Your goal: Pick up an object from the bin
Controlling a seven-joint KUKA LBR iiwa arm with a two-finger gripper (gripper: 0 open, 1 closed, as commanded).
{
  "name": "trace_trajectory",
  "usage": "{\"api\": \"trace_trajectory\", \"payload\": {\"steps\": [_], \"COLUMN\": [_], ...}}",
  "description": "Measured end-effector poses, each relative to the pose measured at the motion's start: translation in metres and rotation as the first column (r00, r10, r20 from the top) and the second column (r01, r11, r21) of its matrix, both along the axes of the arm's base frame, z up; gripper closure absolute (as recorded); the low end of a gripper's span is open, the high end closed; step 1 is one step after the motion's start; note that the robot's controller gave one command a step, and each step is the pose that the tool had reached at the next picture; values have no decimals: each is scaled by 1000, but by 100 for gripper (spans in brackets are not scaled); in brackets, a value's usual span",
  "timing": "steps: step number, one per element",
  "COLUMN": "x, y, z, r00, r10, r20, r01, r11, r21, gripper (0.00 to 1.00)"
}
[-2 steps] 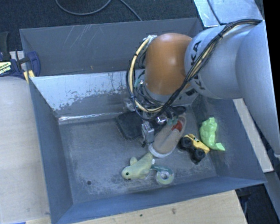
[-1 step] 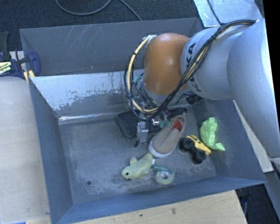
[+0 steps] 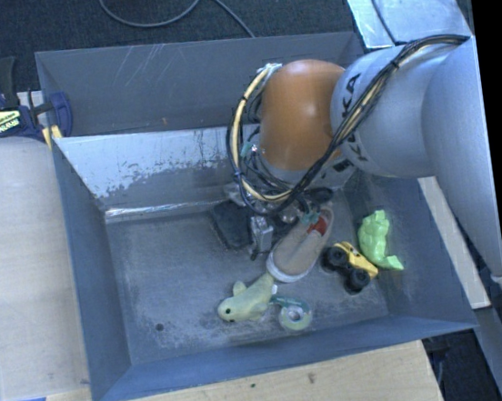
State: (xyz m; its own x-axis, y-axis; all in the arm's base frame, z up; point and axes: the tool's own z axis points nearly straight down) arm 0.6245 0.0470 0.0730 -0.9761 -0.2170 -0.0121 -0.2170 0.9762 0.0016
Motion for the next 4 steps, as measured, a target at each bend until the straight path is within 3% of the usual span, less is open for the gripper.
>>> {"api": "trace_trajectory", "payload": {"steps": [2, 3, 4], "x": [-2, -2, 0], "y": [0, 0, 0], "z": [6, 27, 41], "r00": [1000, 1000, 1000], "r10": [0, -1, -1], "r20": [-3, -6, 4], "r01": [0, 1, 1], "r11": [1000, 1000, 1000], "r21": [0, 0, 0], "gripper": [100, 100, 100]}}
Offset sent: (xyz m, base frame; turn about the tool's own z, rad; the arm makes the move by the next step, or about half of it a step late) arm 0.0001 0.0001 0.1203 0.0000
